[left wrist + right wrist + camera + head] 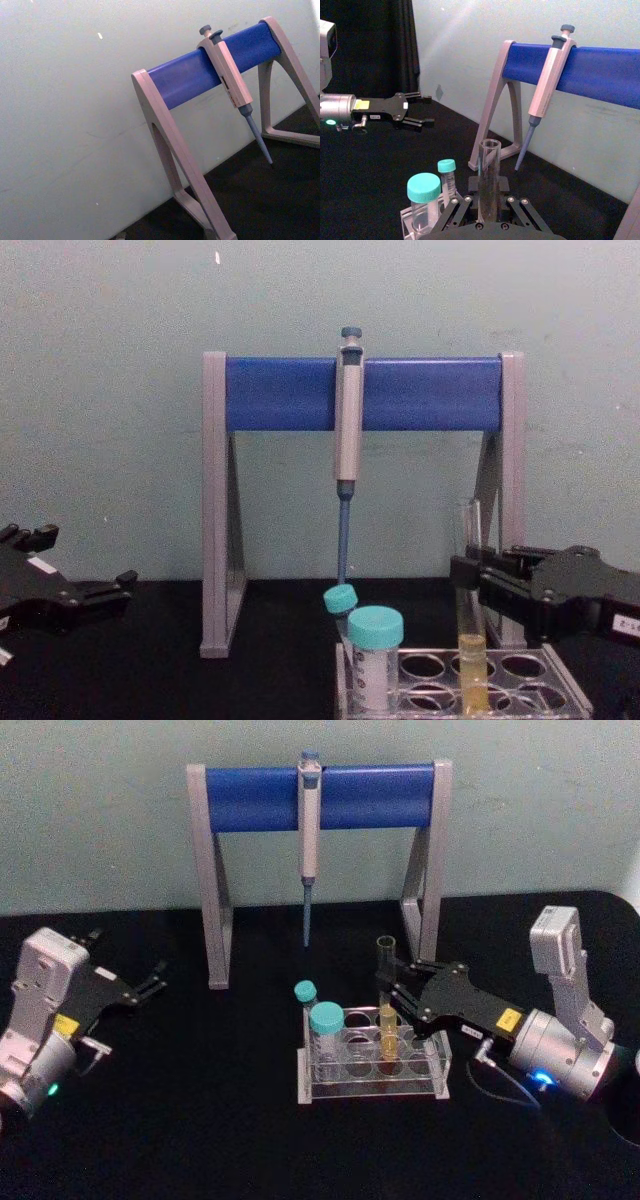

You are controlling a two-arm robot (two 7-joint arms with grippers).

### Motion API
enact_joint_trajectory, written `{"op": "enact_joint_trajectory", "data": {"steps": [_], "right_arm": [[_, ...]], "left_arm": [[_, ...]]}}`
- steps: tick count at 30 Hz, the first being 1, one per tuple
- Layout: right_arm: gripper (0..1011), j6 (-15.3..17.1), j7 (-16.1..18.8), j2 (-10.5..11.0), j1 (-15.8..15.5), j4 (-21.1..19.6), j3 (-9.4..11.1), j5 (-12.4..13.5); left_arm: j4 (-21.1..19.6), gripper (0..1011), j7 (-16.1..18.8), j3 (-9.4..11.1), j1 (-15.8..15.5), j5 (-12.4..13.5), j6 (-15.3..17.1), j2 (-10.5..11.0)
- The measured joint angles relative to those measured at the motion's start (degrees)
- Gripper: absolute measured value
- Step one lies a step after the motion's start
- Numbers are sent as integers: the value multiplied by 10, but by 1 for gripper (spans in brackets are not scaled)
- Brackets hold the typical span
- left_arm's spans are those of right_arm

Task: Pick up the test tube from the test tube rack, shake it, then place it back into the test tube rack.

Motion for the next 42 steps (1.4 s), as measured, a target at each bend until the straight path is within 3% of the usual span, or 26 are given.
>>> {"op": "enact_joint_trajectory", "data": {"steps": [19,42], "right_arm": [[242,1,1,0,-1,0,0,-1],[941,1,1,0,-1,0,0,-1]], "left_arm": [[0,1001,0,0,0,0,0,0],[0,1001,0,0,0,0,0,0]]}}
